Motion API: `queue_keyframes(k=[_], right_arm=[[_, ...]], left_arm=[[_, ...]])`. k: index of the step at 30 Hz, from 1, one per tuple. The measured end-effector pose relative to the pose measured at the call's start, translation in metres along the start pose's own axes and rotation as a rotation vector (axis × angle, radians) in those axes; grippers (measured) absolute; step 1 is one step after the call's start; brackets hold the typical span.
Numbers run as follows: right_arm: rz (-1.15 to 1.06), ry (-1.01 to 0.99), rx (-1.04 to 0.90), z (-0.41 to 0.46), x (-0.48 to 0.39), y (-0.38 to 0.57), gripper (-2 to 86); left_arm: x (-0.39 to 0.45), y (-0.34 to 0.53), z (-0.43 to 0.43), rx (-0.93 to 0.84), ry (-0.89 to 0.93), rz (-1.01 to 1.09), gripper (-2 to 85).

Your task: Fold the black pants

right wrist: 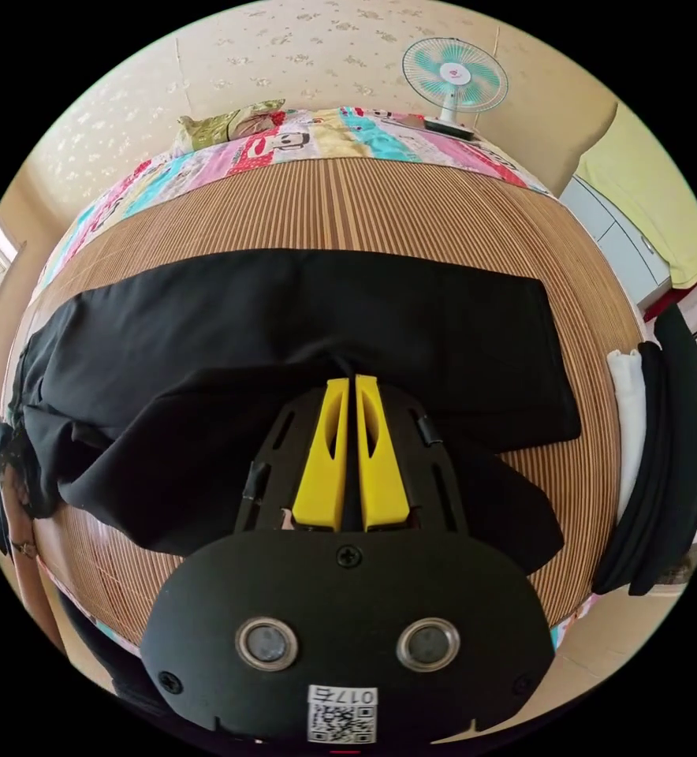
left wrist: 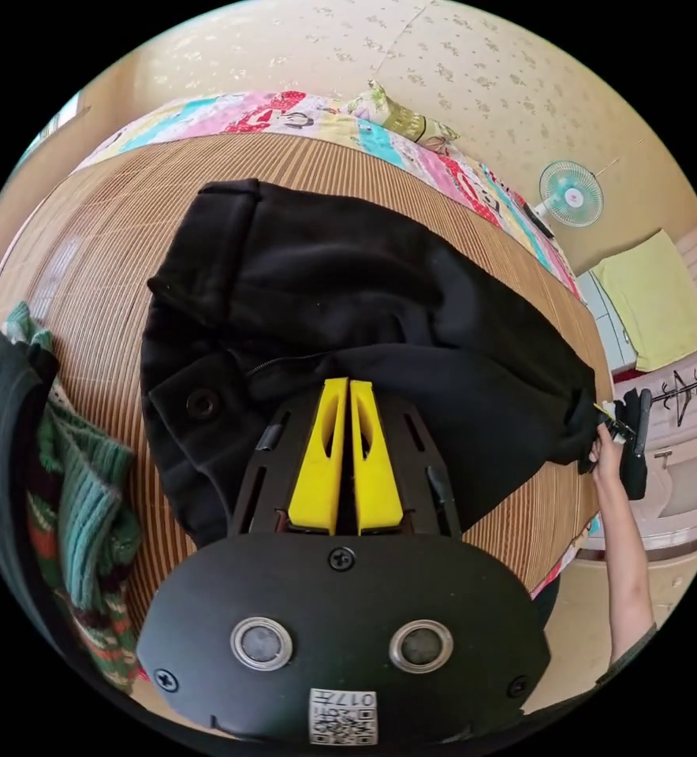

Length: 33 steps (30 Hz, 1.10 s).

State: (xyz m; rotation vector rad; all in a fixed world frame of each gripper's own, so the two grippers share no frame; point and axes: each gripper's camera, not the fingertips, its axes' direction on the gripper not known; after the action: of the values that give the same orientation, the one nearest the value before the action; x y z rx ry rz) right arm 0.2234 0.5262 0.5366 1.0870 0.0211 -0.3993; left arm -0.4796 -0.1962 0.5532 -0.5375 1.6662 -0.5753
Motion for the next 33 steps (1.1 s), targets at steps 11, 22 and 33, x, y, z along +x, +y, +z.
queue_keyframes(k=[11, 22, 33], right_arm=[[0.189, -0.335, 0.502, -0.239, 0.130, 0.292, 1.1], [0.728, -0.777, 0.296, -0.216, 0.225, 0.425, 0.8], [0.703, -0.859, 0.295, -0.267, 0.229, 0.356, 6.2]], left_arm=[[-0.080, 0.212, -0.143, 0.280, 0.096, -0.238, 13.2], [-0.088, 0.168, -0.142, 0.123, 0.255, -0.239, 4.9], [-0.180, 0.238, -0.315, 0.345, 0.145, -0.407, 5.9]])
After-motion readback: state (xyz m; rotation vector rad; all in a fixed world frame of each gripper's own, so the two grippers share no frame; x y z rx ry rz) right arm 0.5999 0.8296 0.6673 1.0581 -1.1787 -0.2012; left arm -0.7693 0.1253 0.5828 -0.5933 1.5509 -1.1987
